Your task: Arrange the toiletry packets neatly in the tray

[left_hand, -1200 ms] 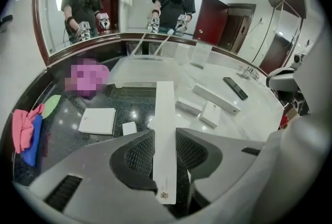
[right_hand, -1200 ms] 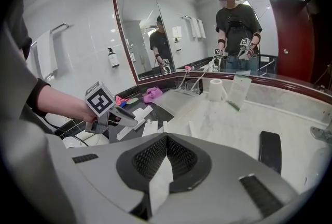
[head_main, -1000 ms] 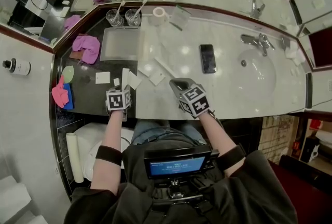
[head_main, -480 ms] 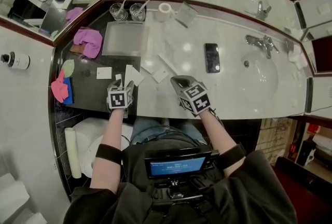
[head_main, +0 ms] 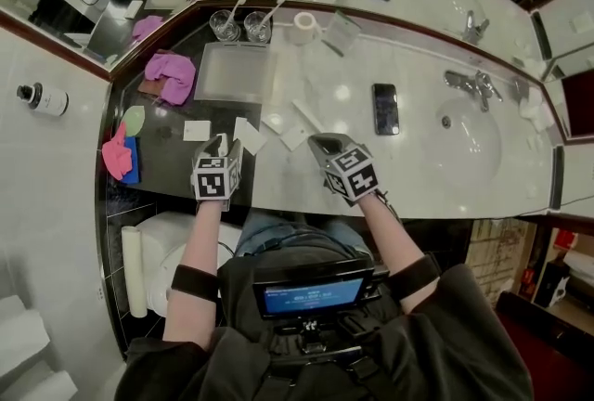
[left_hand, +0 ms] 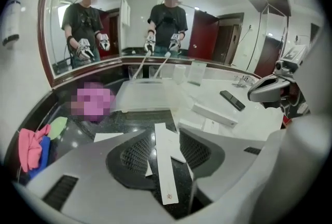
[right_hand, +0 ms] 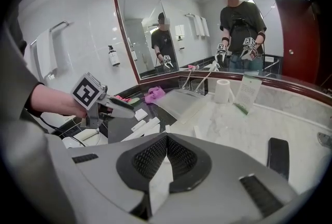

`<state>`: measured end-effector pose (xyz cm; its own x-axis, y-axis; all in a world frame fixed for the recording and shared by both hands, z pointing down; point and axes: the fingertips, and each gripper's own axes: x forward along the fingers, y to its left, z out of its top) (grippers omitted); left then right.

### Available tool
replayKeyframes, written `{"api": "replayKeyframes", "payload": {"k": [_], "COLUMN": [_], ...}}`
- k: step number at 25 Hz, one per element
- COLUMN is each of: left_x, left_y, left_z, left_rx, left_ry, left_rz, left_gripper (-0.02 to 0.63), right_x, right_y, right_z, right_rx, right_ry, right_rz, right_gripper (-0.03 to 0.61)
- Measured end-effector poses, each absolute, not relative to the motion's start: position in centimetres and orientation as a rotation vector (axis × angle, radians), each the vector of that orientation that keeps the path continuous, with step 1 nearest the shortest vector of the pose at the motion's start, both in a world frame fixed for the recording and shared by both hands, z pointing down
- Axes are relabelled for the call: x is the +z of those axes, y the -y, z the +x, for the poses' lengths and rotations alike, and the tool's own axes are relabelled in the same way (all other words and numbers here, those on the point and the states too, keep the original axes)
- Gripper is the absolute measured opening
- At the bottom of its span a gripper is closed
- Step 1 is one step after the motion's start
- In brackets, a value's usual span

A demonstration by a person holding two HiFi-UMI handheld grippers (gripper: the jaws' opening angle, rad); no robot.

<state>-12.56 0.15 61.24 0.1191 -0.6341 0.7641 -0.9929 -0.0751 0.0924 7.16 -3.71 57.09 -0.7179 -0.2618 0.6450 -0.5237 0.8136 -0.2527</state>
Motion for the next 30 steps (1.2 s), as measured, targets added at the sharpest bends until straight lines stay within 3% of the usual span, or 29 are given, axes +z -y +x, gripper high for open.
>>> {"api": "replayKeyframes", "payload": {"k": [3, 6, 16, 30], "left_x": [58.2, 55.0, 49.2, 48.6], "left_y": [0.1, 0.0, -3.1, -5.5], "left_z": [-12.9, -12.8, -11.7, -11.5], "left_rx": [0.729, 0.680, 0.475, 0.432], "left_ry": [1.657, 1.692, 1.719, 1.662], "left_rz": [1.849, 1.912, 2.047, 2.129], "left_gripper": [0.062, 0.000, 0.000, 0.000], "right_x": [56.5, 55.5, 53.8, 53.7], "right_y": [4.1, 4.4, 3.3, 2.3], "right_z": [7.0, 6.6, 6.3, 8.1], "right_rx": [0.545, 0.524, 0.498, 0.519], "right_ry": [2.403, 2.427, 2.467, 2.458], "right_rz": [0.588, 0.598, 0.622, 0.721], "right_gripper": [0.005, 0.005, 0.005, 0.005]}}
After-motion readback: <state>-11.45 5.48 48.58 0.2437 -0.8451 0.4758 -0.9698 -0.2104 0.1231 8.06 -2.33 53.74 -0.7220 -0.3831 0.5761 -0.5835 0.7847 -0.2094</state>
